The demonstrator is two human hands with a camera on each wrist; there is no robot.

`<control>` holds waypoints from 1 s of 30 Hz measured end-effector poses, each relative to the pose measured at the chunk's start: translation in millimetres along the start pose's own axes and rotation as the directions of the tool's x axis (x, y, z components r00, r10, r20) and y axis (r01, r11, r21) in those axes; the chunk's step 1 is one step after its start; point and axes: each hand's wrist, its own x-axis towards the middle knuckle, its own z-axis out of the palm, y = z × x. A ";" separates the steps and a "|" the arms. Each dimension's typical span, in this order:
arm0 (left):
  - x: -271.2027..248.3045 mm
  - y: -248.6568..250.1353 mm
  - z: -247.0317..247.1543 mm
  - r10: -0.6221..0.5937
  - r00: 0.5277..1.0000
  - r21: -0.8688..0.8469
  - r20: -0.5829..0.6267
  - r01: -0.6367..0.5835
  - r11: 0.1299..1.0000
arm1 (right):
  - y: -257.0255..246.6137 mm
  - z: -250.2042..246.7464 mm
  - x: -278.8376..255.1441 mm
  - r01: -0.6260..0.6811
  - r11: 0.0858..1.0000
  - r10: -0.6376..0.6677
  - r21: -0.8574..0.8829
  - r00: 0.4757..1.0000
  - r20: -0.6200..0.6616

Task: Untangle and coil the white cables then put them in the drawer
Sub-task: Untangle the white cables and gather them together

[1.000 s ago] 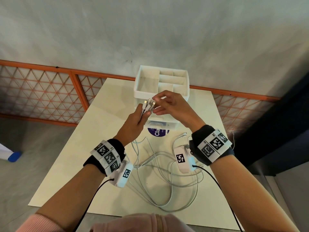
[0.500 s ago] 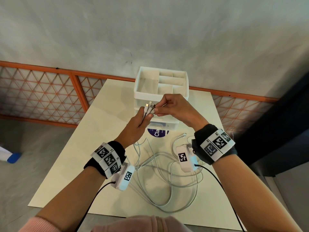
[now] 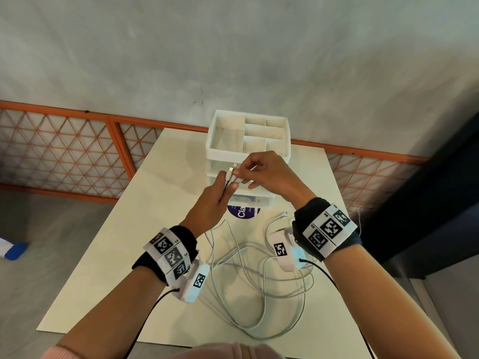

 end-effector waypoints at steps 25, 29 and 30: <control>14.6 -14.6 -2.0 -0.046 0.993 -0.157 0.109 0.063 0.986 | 5.0 -5.4 12.0 0.077 0.996 -0.081 0.043 0.992 0.096; 16.4 -13.7 -1.3 -0.048 0.993 -0.140 0.103 0.063 0.988 | 7.9 -6.2 14.8 0.076 0.996 -0.080 0.050 0.993 0.085; 17.0 -13.8 -0.9 -0.044 0.993 -0.134 0.105 0.058 0.989 | 8.3 -6.7 15.4 0.073 0.996 -0.077 0.049 0.993 0.084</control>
